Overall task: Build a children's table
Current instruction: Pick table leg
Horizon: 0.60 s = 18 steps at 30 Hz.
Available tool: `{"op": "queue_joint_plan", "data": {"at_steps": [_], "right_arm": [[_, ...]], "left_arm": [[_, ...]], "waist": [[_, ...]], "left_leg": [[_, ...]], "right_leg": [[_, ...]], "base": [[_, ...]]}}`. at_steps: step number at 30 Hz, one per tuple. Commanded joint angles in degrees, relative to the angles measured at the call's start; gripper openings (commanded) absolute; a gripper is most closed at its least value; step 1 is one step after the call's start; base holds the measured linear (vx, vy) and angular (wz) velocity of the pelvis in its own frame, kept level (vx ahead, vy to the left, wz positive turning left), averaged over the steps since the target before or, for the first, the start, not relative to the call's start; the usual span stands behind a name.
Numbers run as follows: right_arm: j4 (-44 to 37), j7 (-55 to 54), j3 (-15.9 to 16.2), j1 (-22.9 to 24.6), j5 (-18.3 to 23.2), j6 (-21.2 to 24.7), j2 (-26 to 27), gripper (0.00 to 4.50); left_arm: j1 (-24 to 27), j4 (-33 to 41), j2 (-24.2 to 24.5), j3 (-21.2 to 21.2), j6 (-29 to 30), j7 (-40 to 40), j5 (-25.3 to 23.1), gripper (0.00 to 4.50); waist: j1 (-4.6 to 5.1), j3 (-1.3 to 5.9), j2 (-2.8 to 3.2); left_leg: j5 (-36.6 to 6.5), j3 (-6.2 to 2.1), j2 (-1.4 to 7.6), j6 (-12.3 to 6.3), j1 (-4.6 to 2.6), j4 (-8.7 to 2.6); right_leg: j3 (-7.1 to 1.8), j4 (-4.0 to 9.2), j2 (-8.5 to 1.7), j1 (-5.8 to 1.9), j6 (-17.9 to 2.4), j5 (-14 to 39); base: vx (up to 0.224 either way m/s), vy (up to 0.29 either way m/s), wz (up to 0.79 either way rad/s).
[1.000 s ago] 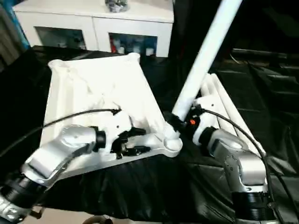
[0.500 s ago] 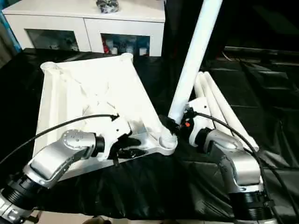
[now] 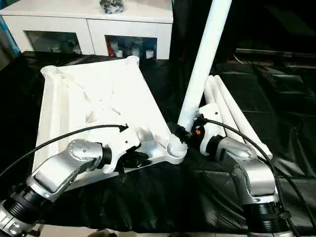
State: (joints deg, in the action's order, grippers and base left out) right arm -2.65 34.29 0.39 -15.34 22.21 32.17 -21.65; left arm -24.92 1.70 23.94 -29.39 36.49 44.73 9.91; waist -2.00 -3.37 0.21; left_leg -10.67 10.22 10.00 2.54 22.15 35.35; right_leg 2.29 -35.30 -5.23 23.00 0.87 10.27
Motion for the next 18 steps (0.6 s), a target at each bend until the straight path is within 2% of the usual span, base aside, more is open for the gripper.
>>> {"op": "queue_joint_plan", "data": {"at_steps": [1,2,3,5,6,9,10,12,14,15,16,17,18], "right_arm": [[-2.96,0.23,-1.16,-0.24,1.6,1.03,-0.06,1.91],[-3.47,0.16,-1.65,-0.13,2.19,1.38,0.07,1.91],[-4.15,0.27,-2.2,0.1,2.97,1.77,0.1,1.91],[-5.39,-0.02,-3.51,0.65,4.18,2.28,0.17,1.91],[-5.39,-0.02,-3.51,0.65,4.18,2.28,0.17,1.91],[-6.5,-1.06,-4.55,1.13,4.25,2.12,0.26,1.91],[-7.36,-2.93,-5.0,1.47,3.06,1.39,0.55,1.91],[-7.54,-4.44,-5.21,1.47,2.19,1.32,0.85,1.91],[-9.22,-9.41,-5.87,2.11,0.26,0.37,3.06,1.91],[-9.22,-9.41,-5.87,2.11,0.26,0.37,3.06,1.91],[-10.69,-11.04,-5.11,2.93,-0.9,-0.37,4.05,1.91],[-10.69,-11.04,-5.11,2.93,-0.9,-0.37,4.05,1.91],[-10.69,-11.04,-5.11,2.93,-0.9,-0.37,4.05,1.91]], "left_arm": [[0.08,3.74,-0.46,2.53,0.99,0.53,2.74,0.8],[0.32,5.47,-0.4,3.43,2.11,1.14,4.3,1.03],[0.7,7.62,-0.71,5.1,3.16,0.98,6.13,1.21],[1.82,11.93,-1.99,9.69,4.66,-0.08,9.87,1.3],[1.82,11.93,-1.99,9.69,4.66,-0.08,9.87,1.3],[3.29,14.69,-3.73,14.2,2.74,-3.87,10.43,1.31],[4.21,14.95,-5.5,17.12,-0.18,-8.45,8.85,1.31],[4.57,14.47,-6.58,18.56,-1.47,-11.13,7.87,1.31],[6.96,12.3,-8.21,21.91,-6.49,-20.0,2.47,1.31],[6.96,12.3,-8.21,21.91,-6.49,-20.0,2.47,1.31],[9.07,12.3,-7.55,21.69,-10.83,-24.75,-2.64,1.31],[9.07,12.3,-7.55,21.69,-10.83,-24.75,-2.64,1.31],[9.07,12.3,-7.55,21.69,-10.83,-24.75,-2.64,1.31]], "waist": [[-0.1,3.72,-0.52],[-0.13,3.73,-0.51],[-0.11,3.68,-0.21],[-0.08,3.64,-0.28],[-0.07,3.62,-0.31],[-0.11,3.55,-0.23],[-0.1,3.46,-0.5],[-0.15,3.58,-0.44],[0.09,3.42,-0.87],[0.15,3.43,-0.9],[0.15,3.57,-0.73],[0.29,3.5,-0.6],[0.84,3.53,0.01]], "left_leg": [[-13.98,-0.8,2.4,0.89,-0.95,-4.99],[-13.71,-0.83,2.5,0.77,-0.96,-5.03],[-13.96,-0.84,2.5,0.89,-0.95,-5.07],[-14.03,-0.79,2.51,0.94,-0.93,-5.05],[-14.14,-0.82,2.47,0.82,-0.87,-5.05],[-15.12,-0.86,2.39,0.91,-0.88,-5.05],[-15.25,-0.84,2.41,0.92,-0.75,-5.08],[-15.35,-0.92,2.33,1.1,-0.83,-5.08],[-15.29,-0.96,2.39,1.33,-0.57,-5.13],[-15.35,-0.98,2.25,1.39,-0.48,-5.17],[-15.66,-1.29,2.38,1.91,-0.66,-5.28],[-16.36,-1.63,2.73,2.58,-0.94,-5.51],[-18.25,-2.44,3.47,3.93,-1.63,-5.92]], "right_leg": [[-1.89,4.54,-2.4,-2.1,-10.41,17.35],[-1.9,4.47,-2.39,-2.1,-10.71,16.82],[-1.87,4.4,-2.34,-2.1,-11.06,16.45],[-1.84,4.37,-2.28,-2.14,-11.51,15.87],[-1.81,4.43,-2.31,-2.21,-11.57,15.99],[-1.8,4.64,-2.22,-2.09,-10.64,18.06],[-1.81,4.91,-2.24,-2.16,-10.06,18.57],[-1.74,4.98,-2.17,-2.1,-9.13,19.44],[-1.8,5.17,-2.03,-2.0,-8.08,19.33],[-1.75,5.18,-2.05,-2.11,-7.51,20.12],[-1.54,5.04,-1.7,-2.03,-6.37,20.92],[-1.26,5.12,-1.21,-1.84,-5.85,20.52],[-0.37,5.02,0.08,-1.67,-6.22,18.06]], "base": [[0.0,0.0,0.0],[0.0,0.0,0.0],[0.0,0.0,0.0],[0.0,0.0,0.0],[0.0,0.0,0.0],[0.0,0.0,0.0],[0.0,0.0,0.0],[0.0,0.0,0.0],[0.0,0.0,0.0],[0.0,0.0,0.0],[0.0,0.0,0.0],[0.0,0.0,0.0],[0.0,0.0,0.0]]}}
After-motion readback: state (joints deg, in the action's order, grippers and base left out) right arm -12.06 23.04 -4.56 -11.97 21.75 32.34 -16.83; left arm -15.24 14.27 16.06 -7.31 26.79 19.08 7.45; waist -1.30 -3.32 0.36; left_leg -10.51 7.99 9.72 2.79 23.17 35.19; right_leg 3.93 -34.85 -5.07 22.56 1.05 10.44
